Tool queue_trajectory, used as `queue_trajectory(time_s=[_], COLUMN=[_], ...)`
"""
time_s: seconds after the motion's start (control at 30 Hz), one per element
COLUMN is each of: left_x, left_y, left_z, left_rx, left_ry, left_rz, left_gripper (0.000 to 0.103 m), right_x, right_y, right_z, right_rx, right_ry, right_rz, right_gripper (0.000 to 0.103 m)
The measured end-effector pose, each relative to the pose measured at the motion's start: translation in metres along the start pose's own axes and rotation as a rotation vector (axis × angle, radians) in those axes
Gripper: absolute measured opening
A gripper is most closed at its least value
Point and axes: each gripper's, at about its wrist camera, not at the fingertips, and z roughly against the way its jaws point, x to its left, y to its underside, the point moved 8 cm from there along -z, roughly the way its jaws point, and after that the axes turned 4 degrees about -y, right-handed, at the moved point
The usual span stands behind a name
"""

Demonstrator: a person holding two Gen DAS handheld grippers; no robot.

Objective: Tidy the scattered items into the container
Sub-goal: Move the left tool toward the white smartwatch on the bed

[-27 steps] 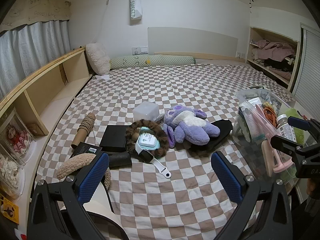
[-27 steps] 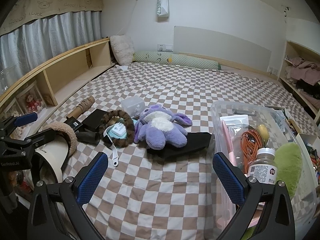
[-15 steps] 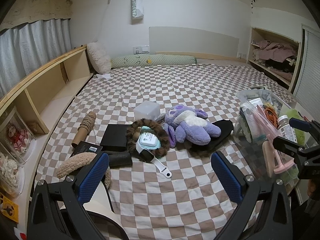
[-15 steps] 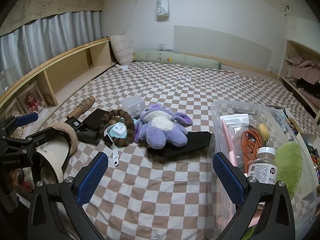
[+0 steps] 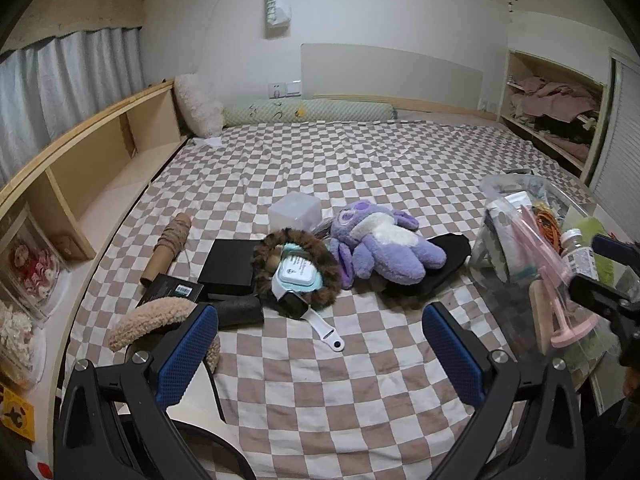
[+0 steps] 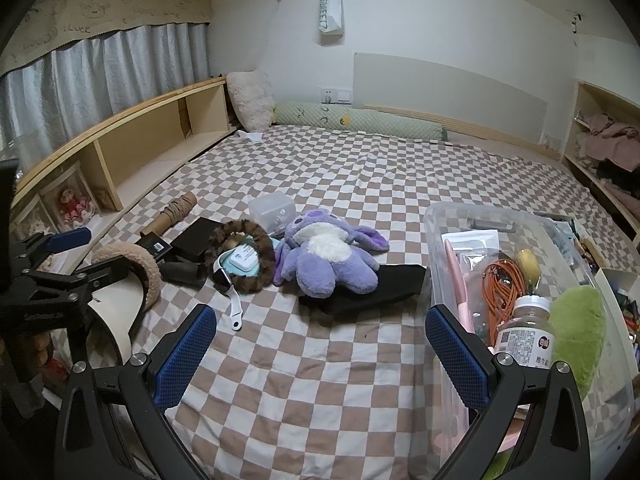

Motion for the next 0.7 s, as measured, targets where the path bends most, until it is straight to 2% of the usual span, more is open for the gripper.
queue_trajectory(time_s=[0.2,0.43,0.57,0.7], left_x=[0.020,0.030,0.023,0.008], left_y=[-0.001,-0.010,-0.010,0.004], left_z=[-0.017,-0.039,-0.062,-0.095], left_rx=[0.061,0.111,0.187,0.320], left_ry=[0.021,0.035,0.082,0.149], left_rz=[0.092,0.110,0.097,0.085], left_gripper=[0.103,0.103,0.103,0.101], right_x=[-0.002,-0.009,-0.012,-0.015], right_y=[-0.003,-0.006,-0.008,-0.009], right_z=[0.005,0.010,0.011,0.010], right_rx=[-0.021,-0.040,-0.046,-0.049], right_ry=[-0.031,-0.067,-0.083,-0.099], right_rz=[-0.020,-0.067,-0.086,-0.100], right_gripper=[0.103,0.103,0.103,0.103])
